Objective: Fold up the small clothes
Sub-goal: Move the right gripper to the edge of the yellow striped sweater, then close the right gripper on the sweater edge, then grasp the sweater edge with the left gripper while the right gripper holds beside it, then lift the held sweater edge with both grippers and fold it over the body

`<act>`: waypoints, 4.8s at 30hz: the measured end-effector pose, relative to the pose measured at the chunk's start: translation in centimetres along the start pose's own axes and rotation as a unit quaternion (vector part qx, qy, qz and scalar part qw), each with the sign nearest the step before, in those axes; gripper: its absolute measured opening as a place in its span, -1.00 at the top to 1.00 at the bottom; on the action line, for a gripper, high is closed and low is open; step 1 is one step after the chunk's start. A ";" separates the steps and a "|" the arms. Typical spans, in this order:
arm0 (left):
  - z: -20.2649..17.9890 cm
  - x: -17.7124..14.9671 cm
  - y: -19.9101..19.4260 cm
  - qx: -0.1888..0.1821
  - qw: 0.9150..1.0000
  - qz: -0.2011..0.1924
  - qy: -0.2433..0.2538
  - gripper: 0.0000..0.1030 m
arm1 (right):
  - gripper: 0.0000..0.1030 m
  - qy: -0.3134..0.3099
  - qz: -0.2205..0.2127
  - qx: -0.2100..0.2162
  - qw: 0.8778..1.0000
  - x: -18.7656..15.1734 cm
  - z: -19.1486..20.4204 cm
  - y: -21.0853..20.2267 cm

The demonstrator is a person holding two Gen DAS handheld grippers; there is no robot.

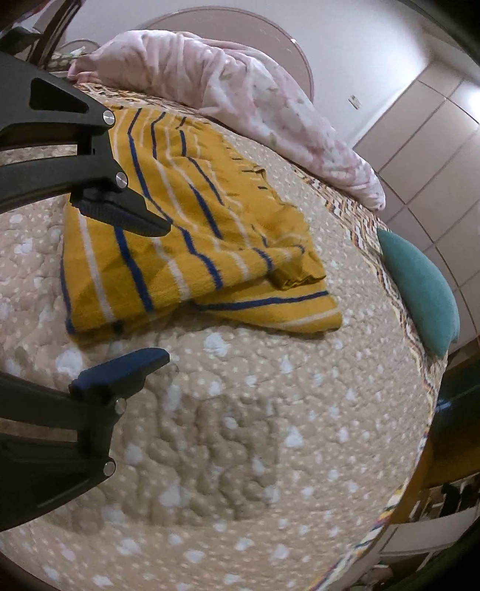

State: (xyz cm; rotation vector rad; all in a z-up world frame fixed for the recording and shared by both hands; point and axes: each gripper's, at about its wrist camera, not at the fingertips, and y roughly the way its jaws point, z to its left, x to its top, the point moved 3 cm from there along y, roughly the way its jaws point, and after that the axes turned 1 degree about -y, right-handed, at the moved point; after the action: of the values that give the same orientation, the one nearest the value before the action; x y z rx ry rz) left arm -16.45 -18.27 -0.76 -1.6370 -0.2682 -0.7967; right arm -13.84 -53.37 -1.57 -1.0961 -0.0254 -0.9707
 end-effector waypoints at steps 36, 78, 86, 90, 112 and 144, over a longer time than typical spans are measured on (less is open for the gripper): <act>23.8 -1.6 -3.2 0.029 0.963 -0.041 -0.263 -1.00 | 0.78 -0.431 0.049 -0.119 0.893 -12.9 36.1 16.7; 14.6 10.1 10.5 -0.153 0.967 0.081 -0.185 0.75 | -0.18 -0.127 0.109 0.086 0.982 -3.9 17.7 11.3; 15.4 6.4 8.9 -0.158 0.961 0.083 -0.210 1.00 | -0.22 -0.123 0.124 0.129 0.976 -5.5 17.6 12.0; 15.9 8.0 7.0 -0.185 0.961 0.057 -0.196 0.87 | -0.23 -0.113 0.112 0.138 0.978 -4.4 17.1 11.8; 7.6 12.1 10.8 -0.190 0.969 0.098 -0.124 0.37 | 0.41 -0.091 0.085 0.151 0.981 -1.1 14.5 9.0; 9.0 5.9 10.2 -0.190 0.964 0.024 -0.185 0.37 | 1.00 -0.207 0.194 0.118 0.952 2.8 31.0 25.5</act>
State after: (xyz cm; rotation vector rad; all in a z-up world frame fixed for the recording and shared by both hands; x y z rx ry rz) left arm -3.06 -13.80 -5.23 -2.1499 -0.3519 -0.5198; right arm 18.20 -29.04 -3.57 -1.0153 -0.2528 -0.3632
